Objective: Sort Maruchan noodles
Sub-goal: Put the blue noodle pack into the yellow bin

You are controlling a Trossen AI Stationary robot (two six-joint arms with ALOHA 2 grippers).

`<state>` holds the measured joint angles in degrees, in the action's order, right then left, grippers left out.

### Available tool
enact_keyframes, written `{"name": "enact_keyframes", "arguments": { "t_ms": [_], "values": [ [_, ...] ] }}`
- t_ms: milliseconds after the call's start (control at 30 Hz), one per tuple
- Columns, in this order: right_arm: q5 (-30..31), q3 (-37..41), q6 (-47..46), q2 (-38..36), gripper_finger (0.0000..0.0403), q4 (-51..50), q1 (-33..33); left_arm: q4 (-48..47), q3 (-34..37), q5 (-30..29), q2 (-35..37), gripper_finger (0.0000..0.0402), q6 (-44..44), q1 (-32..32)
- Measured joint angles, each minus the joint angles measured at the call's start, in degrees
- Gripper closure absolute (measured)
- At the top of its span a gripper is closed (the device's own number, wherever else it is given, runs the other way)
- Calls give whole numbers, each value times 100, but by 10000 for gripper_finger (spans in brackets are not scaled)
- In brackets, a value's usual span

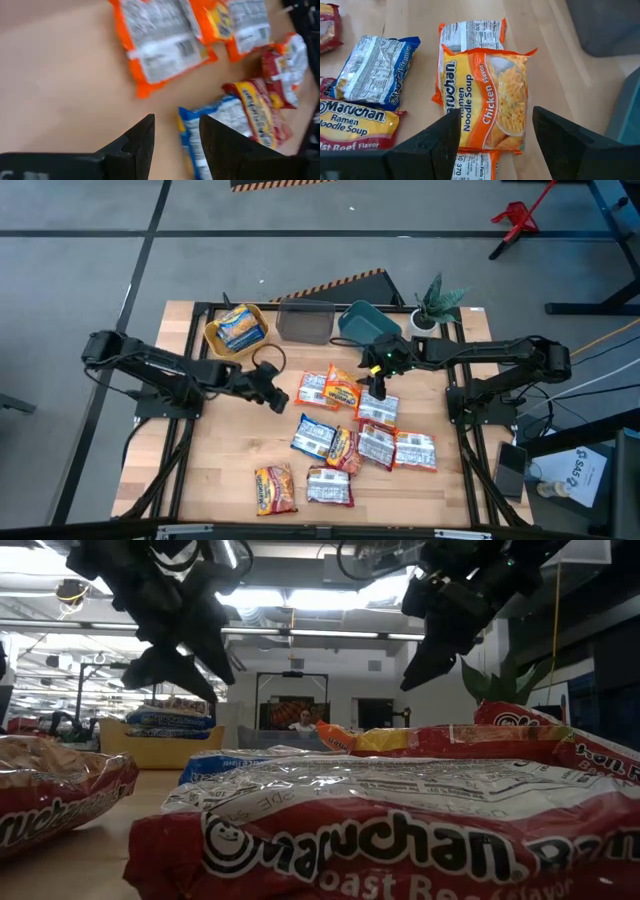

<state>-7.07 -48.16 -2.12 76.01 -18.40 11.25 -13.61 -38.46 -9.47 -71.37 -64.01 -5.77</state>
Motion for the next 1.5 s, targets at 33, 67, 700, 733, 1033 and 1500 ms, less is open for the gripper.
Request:
{"name": "enact_keyframes", "arguments": {
  "t_ms": [33, 67, 700, 733, 1033, 1500],
  "values": [
    [0, 0, -1, 0, 169, -17, 0, 155, 0, -5, -109, 250, -117, -64],
    [-1, 0, 0, 0, 169, -56, 0, 277, 0, -5, -214, 246, -172, -122],
    [-160, 0, 91, 0, 169, -264, 2, 2120, 2, 545, -1927, 209, -498, -329],
    [-201, 0, 91, 0, 169, -264, 2, 2103, 2, 520, -1962, 209, -497, -329],
    [-413, 0, 93, 0, 169, -268, 2, 2372, 2, 864, -2377, 209, -665, -511],
    [-411, 2, 93, 0, 169, -277, 2, 2869, 2, 462, -2407, 209, -942, -664]
  ]
}}
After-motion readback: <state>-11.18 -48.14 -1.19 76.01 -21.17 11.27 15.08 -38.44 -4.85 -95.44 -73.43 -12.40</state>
